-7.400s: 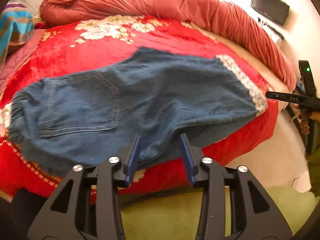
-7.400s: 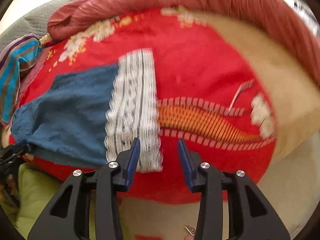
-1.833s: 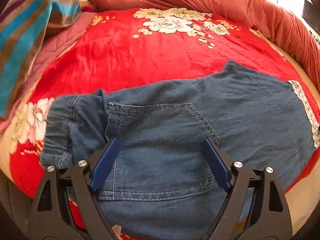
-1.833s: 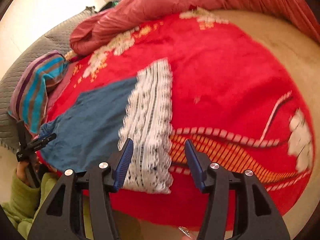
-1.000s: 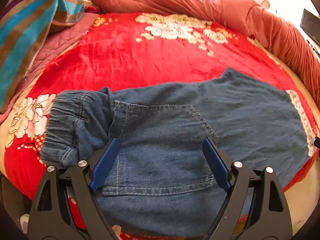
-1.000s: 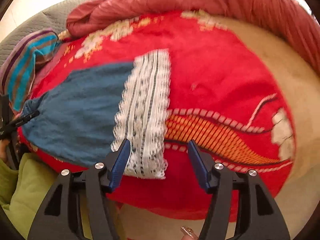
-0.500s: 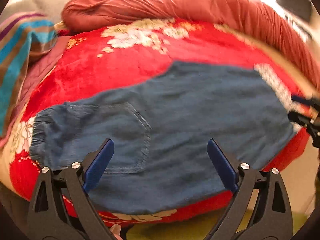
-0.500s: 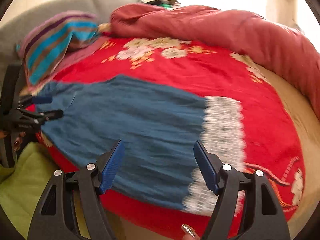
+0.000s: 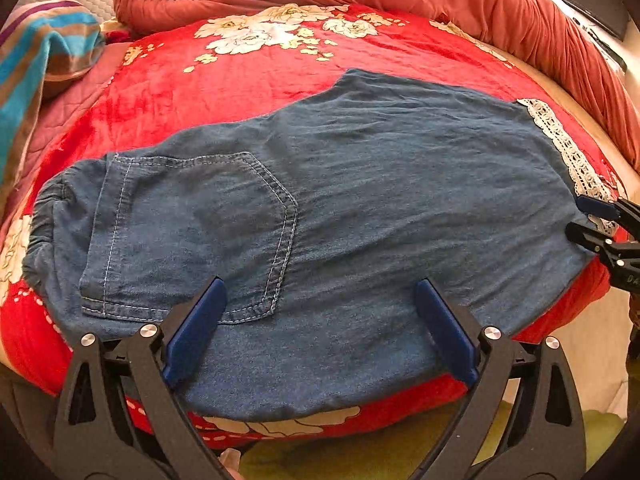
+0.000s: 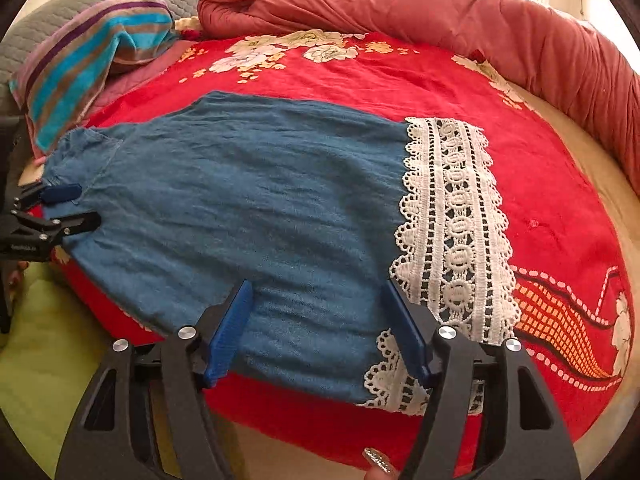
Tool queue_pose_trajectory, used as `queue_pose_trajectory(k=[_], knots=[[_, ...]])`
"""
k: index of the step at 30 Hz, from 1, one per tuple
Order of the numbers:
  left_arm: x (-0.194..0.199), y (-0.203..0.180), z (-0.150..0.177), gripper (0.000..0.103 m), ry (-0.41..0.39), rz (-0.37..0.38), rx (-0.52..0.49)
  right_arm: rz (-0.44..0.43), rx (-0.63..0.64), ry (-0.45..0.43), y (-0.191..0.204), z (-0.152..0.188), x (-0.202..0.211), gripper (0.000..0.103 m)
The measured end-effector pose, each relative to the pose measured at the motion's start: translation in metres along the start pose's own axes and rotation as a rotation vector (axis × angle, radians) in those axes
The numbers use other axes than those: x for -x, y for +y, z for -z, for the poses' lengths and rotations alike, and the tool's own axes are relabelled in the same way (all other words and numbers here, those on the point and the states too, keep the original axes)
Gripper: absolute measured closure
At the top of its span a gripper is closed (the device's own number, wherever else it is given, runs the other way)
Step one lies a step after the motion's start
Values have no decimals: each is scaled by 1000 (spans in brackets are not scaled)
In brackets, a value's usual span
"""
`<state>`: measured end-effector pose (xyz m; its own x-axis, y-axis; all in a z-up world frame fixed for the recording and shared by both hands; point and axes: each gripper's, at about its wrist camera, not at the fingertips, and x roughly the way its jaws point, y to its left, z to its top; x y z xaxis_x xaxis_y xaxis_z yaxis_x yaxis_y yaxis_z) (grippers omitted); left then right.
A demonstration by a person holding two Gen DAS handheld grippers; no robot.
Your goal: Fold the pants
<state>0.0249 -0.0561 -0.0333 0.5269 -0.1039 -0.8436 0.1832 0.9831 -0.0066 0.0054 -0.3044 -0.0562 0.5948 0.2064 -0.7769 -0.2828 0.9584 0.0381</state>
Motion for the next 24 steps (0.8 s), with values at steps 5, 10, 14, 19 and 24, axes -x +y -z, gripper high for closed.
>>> queue_pose_trajectory(k=[5, 10, 14, 19, 24], knots=[[3, 3, 0, 14, -15, 31, 18, -18, -16, -7, -1, -1, 7, 33], [7, 3, -1, 14, -27, 22, 18, -44, -46, -51, -5, -6, 23, 30], [16, 4, -3, 13, -46, 11, 25, -41, -52, -89, -8, -10, 36, 24], [25, 1, -4, 12, -65, 1, 25, -45, -68, -125, -12, -14, 47, 19], [37, -5, -7, 10, -93, -8, 6, -50, -71, -147, -14, -16, 55, 19]])
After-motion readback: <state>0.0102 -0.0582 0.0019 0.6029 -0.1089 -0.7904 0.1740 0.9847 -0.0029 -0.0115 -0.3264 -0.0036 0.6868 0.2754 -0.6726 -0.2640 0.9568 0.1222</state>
